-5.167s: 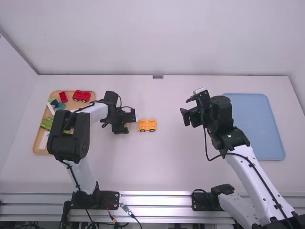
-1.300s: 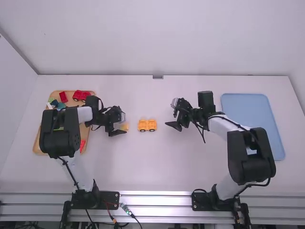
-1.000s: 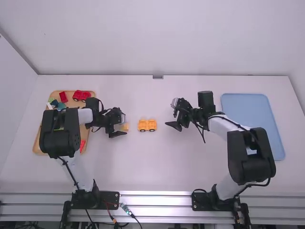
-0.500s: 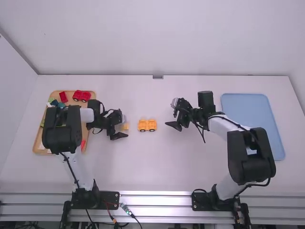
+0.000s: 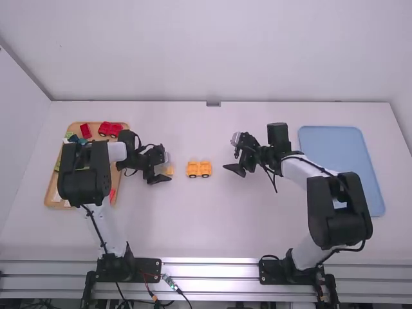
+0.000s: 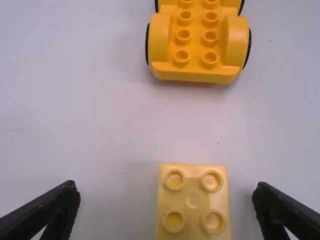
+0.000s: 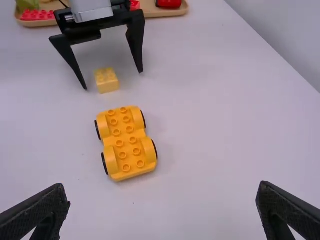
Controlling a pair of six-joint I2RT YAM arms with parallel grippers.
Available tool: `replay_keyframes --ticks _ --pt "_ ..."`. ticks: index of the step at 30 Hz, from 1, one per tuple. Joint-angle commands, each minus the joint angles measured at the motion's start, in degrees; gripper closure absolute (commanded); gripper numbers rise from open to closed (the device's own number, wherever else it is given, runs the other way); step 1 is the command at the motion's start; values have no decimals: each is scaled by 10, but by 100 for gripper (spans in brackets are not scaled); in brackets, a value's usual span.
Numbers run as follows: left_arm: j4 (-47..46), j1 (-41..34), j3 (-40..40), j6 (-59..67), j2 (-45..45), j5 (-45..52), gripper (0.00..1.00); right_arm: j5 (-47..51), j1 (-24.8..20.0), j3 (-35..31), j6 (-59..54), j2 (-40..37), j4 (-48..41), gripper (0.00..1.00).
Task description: Assemble lego blocks to make yellow taxi
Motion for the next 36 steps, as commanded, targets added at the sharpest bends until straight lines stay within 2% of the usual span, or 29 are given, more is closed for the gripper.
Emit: replay_keyframes --ticks 1,13,14,24,32,36 --pt "2 -1 -17 4 7 9 14 -8 1 11 2 4 -2 1" --pt "-4 -1 -15 -3 7 8 33 -8 1 11 2 4 -2 1" --pt "-5 -2 -14 -3 8 8 37 -8 1 11 2 4 -2 1" --pt "-20 -2 -6 -2 7 9 44 -10 1 11 2 4 -2 1" --pt "-17 -2 -6 1 7 9 55 -10 1 11 2 4 -2 1" --pt "-12 -2 -6 -2 7 9 55 -9 1 11 2 4 -2 1"
